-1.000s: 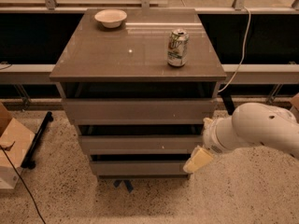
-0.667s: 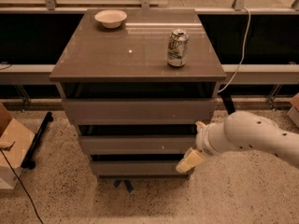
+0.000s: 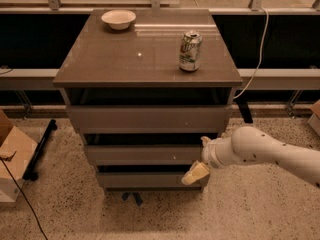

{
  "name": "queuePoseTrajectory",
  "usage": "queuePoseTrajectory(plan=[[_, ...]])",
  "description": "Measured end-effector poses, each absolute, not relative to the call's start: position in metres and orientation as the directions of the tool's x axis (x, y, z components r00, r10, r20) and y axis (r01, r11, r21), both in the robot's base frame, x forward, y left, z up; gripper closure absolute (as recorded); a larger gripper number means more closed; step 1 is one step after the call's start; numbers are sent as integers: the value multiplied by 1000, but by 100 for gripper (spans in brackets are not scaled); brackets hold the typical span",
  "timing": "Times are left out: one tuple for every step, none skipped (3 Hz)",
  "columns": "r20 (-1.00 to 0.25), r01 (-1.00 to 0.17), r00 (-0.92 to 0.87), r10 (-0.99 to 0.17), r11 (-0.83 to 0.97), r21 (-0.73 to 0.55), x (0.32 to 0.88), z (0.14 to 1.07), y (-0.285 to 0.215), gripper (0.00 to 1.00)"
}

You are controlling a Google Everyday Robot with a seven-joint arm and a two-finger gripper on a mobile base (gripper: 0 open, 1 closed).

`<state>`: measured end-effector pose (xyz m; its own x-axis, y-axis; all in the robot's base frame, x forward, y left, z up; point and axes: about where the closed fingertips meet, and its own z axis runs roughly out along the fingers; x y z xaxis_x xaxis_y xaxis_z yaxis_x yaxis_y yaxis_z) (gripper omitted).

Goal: Open middle drawer

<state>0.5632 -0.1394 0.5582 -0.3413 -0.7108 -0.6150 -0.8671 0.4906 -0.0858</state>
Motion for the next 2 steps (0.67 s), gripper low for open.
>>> queuePoseTrajectory(plan=[[-638, -870, -355, -683, 491, -41, 581, 523, -136, 0], [-648, -876, -364, -669, 481, -5, 608, 486, -132, 0]])
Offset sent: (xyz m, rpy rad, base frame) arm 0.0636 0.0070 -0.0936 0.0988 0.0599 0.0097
